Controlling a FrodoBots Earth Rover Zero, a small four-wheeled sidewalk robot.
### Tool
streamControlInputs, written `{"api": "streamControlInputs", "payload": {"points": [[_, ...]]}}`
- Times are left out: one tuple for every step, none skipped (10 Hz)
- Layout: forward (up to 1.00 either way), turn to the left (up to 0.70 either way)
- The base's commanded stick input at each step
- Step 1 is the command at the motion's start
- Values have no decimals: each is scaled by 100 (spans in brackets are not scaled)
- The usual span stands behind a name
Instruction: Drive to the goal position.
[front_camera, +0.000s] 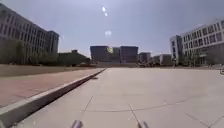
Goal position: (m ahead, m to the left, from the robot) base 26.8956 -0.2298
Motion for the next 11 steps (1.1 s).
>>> {"api": "streamControlInputs", "payload": {"points": [[85,0],[85,0],[85,0],[85,0],[85,0],[85,0],[85,0],[85,0],[85,0],[85,0],[85,0]]}}
